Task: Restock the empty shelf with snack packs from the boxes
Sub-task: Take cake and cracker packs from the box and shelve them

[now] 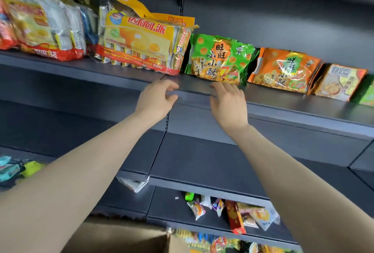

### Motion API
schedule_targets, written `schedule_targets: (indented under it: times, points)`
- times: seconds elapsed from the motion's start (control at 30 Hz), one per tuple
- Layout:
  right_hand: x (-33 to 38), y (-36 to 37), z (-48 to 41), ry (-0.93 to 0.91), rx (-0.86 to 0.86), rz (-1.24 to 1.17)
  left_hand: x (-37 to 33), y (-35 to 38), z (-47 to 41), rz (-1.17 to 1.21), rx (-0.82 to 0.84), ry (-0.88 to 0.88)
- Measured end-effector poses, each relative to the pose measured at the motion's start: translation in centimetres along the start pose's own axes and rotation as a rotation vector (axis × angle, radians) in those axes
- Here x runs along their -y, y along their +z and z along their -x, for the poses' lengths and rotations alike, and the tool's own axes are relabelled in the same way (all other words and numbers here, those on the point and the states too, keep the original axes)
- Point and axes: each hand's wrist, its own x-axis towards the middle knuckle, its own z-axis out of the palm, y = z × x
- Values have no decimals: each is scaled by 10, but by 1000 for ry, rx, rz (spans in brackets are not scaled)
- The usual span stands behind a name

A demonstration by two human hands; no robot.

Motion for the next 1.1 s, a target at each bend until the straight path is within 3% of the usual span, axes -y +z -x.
schedule_targets:
  times: [0.17, 0.43, 0.73, 1.1]
  points:
    - [58, 2, 68, 3, 81, -56, 41, -9, 81, -18, 42, -19]
    - [142, 34, 224, 39, 352, -190, 135, 2, 218, -61, 141, -110]
    - [224, 82, 370, 43, 705, -369, 232, 47, 376, -71, 312, -353]
    - [239, 176, 523, 103, 1101, -418, 329, 140, 506, -106, 491, -603]
